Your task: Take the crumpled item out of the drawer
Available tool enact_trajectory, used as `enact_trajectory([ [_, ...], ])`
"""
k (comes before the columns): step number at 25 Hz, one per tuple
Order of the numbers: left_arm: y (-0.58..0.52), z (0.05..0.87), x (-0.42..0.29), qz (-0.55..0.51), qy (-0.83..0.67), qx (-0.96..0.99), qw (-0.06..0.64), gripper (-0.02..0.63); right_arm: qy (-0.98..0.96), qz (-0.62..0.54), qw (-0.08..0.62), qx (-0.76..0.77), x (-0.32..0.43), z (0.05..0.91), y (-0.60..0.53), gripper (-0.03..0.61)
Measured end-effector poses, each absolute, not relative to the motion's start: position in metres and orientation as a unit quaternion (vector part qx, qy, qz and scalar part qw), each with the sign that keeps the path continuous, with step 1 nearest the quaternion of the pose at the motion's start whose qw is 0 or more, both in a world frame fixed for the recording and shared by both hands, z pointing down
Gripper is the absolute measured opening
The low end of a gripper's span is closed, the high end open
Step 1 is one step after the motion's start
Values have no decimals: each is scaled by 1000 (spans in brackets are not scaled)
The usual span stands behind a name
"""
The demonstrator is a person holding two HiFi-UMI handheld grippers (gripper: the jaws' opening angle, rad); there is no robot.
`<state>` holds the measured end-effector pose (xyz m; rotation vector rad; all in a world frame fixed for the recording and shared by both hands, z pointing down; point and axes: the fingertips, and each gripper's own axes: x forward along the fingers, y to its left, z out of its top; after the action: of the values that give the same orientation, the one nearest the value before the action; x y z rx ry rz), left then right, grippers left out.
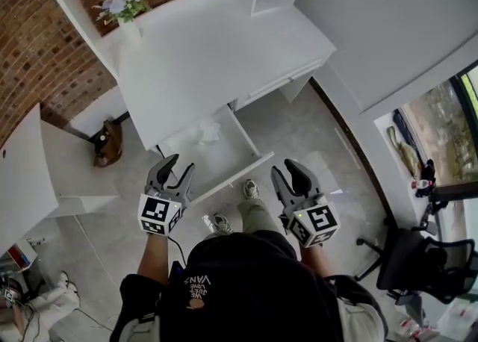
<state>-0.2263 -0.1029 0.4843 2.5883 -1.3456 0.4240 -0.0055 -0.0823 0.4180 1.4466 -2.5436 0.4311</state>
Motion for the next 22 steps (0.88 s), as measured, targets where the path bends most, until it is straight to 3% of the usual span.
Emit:
enact_trajectory([
  [22, -193, 644, -202, 287, -426, 839, 181, 163, -871, 188, 137, 434, 4, 474, -174, 121],
])
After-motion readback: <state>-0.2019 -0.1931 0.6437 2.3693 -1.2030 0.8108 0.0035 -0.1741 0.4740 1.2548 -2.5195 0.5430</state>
